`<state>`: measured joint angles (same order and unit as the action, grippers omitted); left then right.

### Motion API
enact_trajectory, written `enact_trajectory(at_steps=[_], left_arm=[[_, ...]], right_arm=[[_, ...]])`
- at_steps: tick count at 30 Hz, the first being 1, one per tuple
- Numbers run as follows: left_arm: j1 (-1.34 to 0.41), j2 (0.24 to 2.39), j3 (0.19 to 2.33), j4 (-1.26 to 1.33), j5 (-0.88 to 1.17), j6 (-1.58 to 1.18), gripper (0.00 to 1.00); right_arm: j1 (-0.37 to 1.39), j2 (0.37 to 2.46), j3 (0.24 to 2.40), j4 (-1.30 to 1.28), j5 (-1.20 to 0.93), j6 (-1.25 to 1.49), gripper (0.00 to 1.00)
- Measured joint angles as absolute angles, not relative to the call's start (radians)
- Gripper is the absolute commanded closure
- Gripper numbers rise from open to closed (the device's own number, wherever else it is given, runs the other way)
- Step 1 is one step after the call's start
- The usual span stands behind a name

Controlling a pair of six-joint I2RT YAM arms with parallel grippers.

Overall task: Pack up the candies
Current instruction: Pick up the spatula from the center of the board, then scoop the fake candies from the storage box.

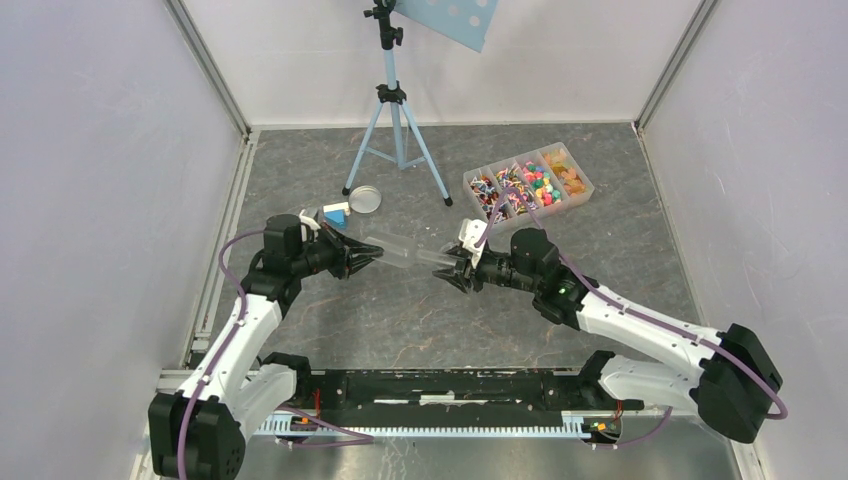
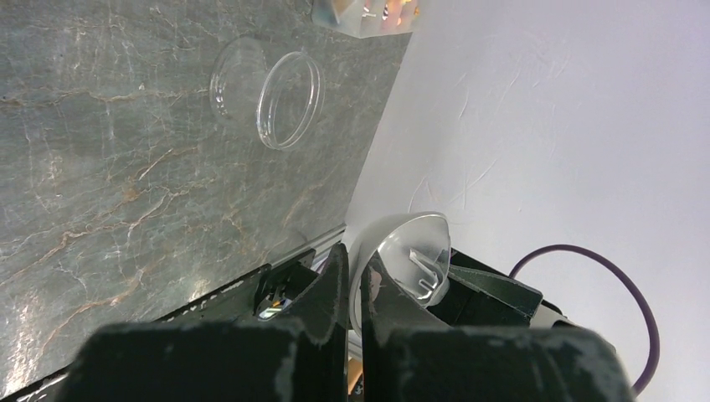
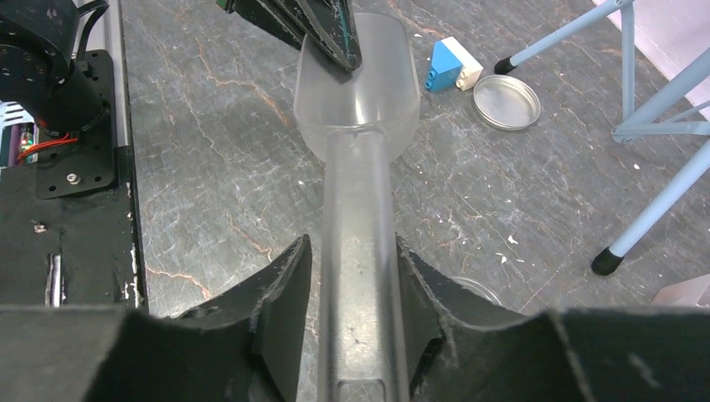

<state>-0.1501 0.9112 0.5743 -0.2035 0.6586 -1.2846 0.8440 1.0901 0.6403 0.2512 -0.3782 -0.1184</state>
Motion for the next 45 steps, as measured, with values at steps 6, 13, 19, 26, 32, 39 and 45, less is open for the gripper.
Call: enact_trajectory(at_steps=[6, 13, 19, 26, 32, 39, 45], left_arm=[[-0.145, 0.909, 0.569, -0.208, 0.659, -1.284, 0.98], [-0.142, 0.904, 0.566, -0.207, 0.656, -1.28, 0.34], [-0.143, 0.906, 0.634, -0.289, 0.645, -1.187, 0.07], [-0.143, 0.916, 0.841, -0.46, 0.619, -0.923, 0.0], [-0.144, 0.915, 0.969, -0.656, 0.548, -0.623, 0.0], [-0.148, 0.894, 0.965, -0.709, 0.41, -0.371, 0.0], [-0.162, 0.801, 0.782, -0.642, 0.358, -0.319, 0.0]], right_arm=[[0.837, 1.104, 0.64, 0.275, -0.383, -0.118, 0.99], [0.838, 1.112, 0.646, 0.274, -0.39, -0.113, 1.0], [0.823, 1.087, 0.717, 0.111, -0.288, -0.11, 1.0], [0.739, 1.063, 0.905, -0.2, -0.115, -0.109, 1.0], [0.662, 1.152, 1.149, -0.444, 0.035, -0.128, 1.0], [0.535, 1.362, 1.358, -0.694, 0.14, -0.166, 1.0], [0.41, 1.451, 1.424, -0.849, 0.164, -0.196, 1.0]])
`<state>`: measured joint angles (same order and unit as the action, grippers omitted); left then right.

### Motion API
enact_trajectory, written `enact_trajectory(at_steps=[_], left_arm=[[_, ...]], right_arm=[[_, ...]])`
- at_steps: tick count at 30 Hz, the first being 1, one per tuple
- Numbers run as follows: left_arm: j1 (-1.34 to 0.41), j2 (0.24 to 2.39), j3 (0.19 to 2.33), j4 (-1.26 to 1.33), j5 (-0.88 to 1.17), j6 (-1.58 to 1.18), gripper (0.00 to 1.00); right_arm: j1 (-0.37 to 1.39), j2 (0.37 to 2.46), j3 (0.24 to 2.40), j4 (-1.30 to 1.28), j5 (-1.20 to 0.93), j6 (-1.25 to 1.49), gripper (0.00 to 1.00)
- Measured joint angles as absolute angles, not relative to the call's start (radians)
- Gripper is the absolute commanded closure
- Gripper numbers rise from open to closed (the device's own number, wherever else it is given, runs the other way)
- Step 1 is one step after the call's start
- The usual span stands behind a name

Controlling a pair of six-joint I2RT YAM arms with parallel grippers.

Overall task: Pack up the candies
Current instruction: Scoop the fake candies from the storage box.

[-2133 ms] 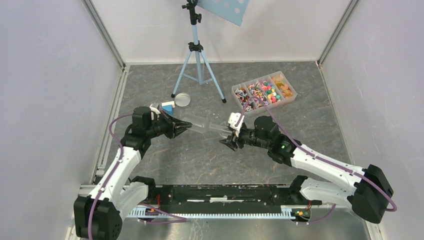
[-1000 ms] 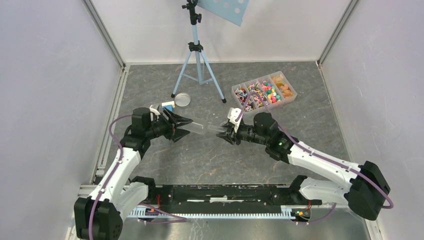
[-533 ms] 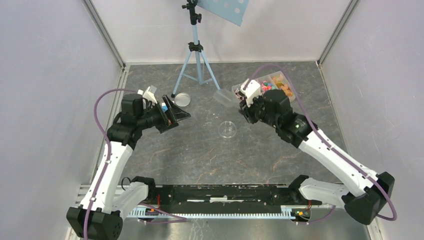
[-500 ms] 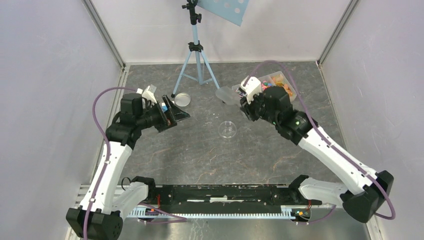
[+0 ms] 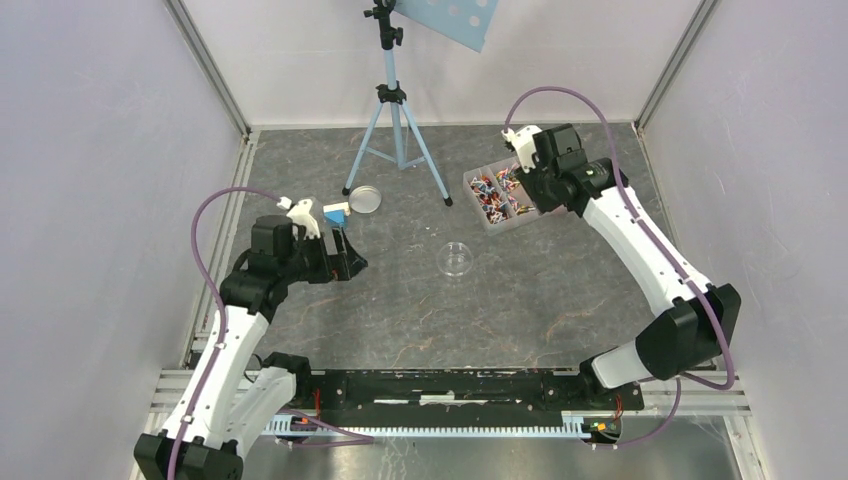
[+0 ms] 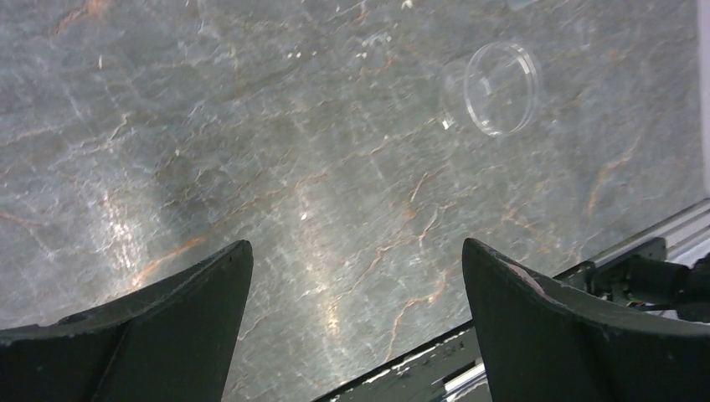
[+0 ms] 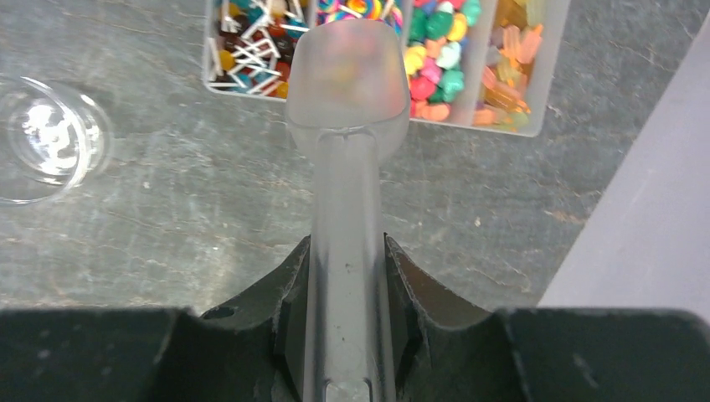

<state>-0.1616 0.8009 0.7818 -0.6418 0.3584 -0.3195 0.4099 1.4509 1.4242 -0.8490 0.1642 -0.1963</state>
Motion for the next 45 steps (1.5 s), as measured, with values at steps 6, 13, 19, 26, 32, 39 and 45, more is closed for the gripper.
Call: enact_trajectory(at_steps=[6, 13, 19, 26, 32, 39, 45], left_arm=[[-0.189, 0.793, 0.753, -0.635, 0.313, -0.305, 0.0], [-0.24, 0.783, 0.75, -0.627, 0.279, -0.302, 0.0], [-0.254, 0.782, 0.748, -0.627, 0.259, -0.301, 0.0], [-0.258, 0.766, 0.745, -0.627, 0.233, -0.3, 0.0], [-0.26, 0.765, 0.745, -0.627, 0.214, -0.3, 0.0], [-0.26, 0.765, 0.745, -0.627, 0.21, -0.3, 0.0], [-0.26, 0.765, 0.745, -0.627, 0.21, -0.3, 0.0]], right_arm=[[0.373, 1.48, 1.464, -0.912, 0.14, -0.221, 1.0], [0.377, 1.522, 1.472, -0.938, 0.096, -0.237, 1.0], [0.378, 1.598, 1.485, -0.937, 0.058, -0.235, 1.0], [0.38, 1.708, 1.535, -0.91, 0.047, -0.227, 1.0], [0.386, 1.734, 1.528, -0.853, 0.044, -0.209, 1.0], [0.386, 1.732, 1.447, -0.754, 0.037, -0.189, 1.0], [0.386, 1.725, 1.372, -0.688, 0.039, -0.168, 1.0]])
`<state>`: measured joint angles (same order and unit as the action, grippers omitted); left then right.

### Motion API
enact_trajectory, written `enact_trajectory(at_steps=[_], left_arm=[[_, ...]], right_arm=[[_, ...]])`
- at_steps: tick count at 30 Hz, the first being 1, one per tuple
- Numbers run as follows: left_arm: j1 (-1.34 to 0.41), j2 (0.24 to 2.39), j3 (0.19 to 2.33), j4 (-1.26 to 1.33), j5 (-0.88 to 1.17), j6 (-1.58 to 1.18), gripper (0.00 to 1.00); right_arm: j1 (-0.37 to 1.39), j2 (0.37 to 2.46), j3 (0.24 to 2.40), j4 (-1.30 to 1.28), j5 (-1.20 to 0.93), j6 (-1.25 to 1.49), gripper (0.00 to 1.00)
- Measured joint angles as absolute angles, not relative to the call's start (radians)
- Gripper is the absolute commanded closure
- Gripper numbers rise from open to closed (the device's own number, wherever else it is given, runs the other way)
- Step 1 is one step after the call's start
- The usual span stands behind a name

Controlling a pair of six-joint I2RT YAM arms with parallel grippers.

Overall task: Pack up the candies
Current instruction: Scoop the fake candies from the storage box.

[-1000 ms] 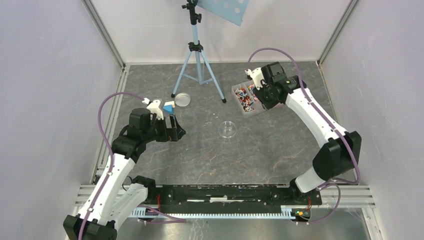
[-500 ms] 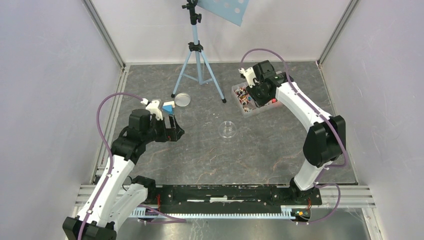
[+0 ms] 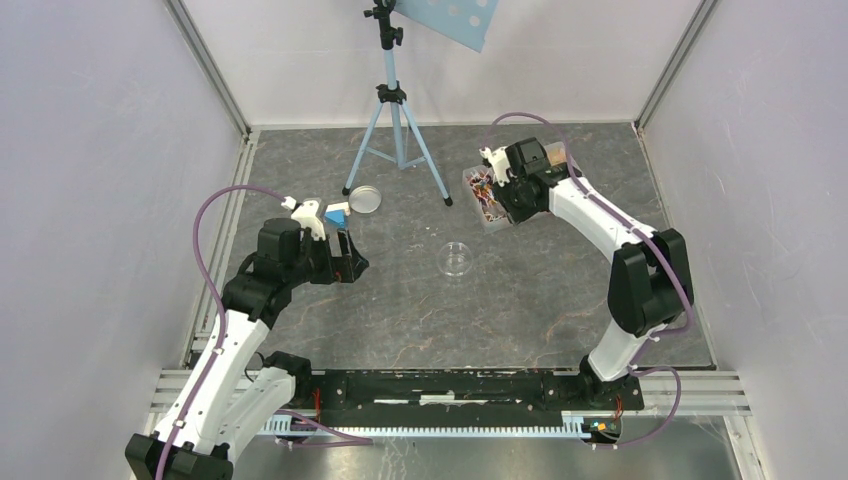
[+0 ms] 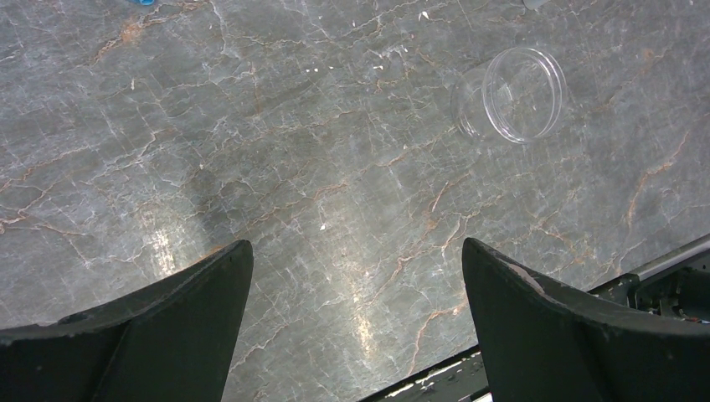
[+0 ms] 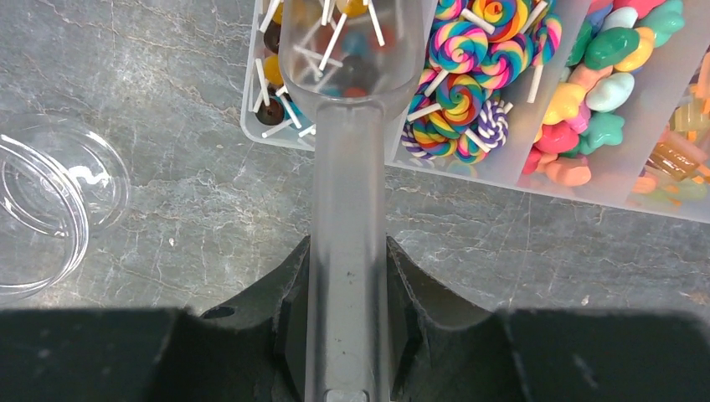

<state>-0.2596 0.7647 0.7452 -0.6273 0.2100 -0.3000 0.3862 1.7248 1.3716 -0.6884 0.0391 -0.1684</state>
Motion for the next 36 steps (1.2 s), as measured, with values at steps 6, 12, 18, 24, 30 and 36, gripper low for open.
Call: enact_trajectory(at_steps=[6, 12, 18, 24, 30, 36], left_arm=[[-0.26, 0.764, 0.745, -0.627, 0.21, -0.3, 0.0], [-0.26, 0.762, 0.745, -0.628, 0.21, -0.288, 0.0], [-0.26, 0.762, 0.745, -0.628, 0.208, -0.282, 0.0], [-0.26, 0.762, 0.745, -0.63, 0.201, -0.28, 0.0], [-0.26, 0.762, 0.745, -0.63, 0.188, -0.279, 0.0], [-0.262, 0.763, 0.745, -0.631, 0.185, -0.279, 0.0]], right_arm=[[0.386, 1.687, 1.272, -0.59, 0.042, -0.143, 1.0], [0.375, 1.659, 1.179, -0.505, 0.042, -0.126, 1.0], [0.361, 1.61, 1.108, -0.451, 0.023, -0.119, 1.0], [0.35, 1.557, 1.05, -0.403, 0.002, -0.117, 1.0], [0.329, 1.483, 0.948, -0.322, -0.012, -0.115, 1.0], [0.305, 1.415, 0.848, -0.246, -0.03, -0.099, 1.0]])
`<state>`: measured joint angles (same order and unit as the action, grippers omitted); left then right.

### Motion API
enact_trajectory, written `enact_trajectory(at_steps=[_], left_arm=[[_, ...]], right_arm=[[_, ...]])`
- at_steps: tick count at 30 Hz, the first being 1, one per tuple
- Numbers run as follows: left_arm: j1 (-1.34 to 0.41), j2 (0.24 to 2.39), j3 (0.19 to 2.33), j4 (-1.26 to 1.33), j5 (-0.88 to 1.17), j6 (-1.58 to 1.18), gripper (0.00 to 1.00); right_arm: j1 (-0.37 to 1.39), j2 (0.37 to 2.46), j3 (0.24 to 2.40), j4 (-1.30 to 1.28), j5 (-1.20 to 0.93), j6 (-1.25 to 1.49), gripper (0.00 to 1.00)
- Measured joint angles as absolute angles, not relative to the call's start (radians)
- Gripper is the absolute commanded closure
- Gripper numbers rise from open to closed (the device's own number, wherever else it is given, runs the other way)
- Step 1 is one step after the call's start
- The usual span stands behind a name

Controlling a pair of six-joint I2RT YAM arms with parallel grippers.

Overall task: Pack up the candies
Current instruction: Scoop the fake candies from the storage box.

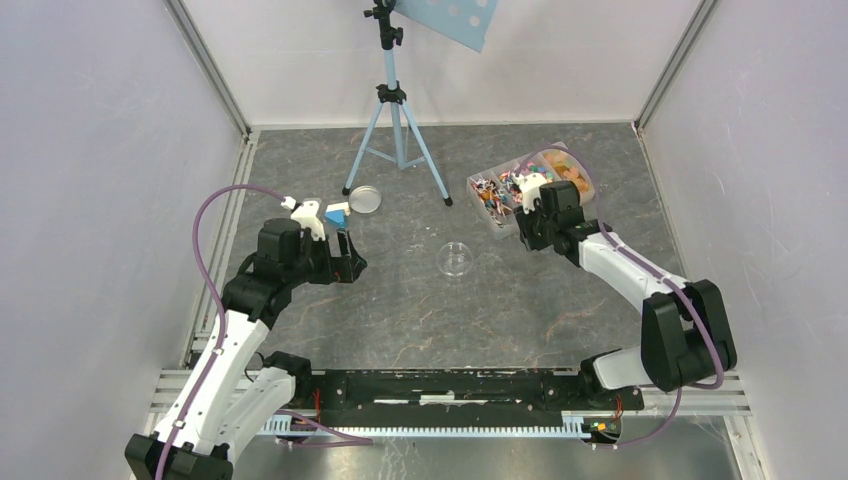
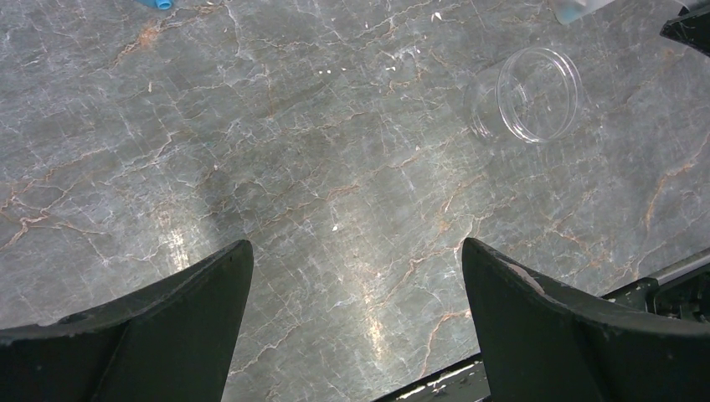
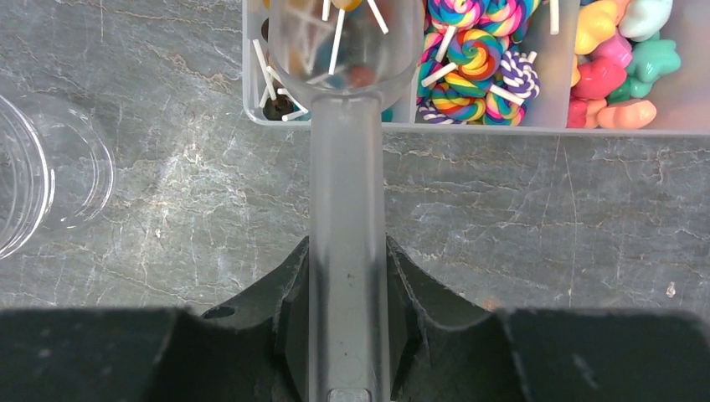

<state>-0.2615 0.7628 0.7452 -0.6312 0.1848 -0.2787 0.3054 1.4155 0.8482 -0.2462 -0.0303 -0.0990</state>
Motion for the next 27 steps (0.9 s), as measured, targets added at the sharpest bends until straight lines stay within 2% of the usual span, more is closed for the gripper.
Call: enact_trajectory(at_steps=[27], left_arm=[[-0.262, 0.763, 0.745, -0.635, 0.165, -0.279, 0.0]], right_arm=[[0.274, 1.121, 0.659, -0.142, -0.105, -0.102, 1.0]])
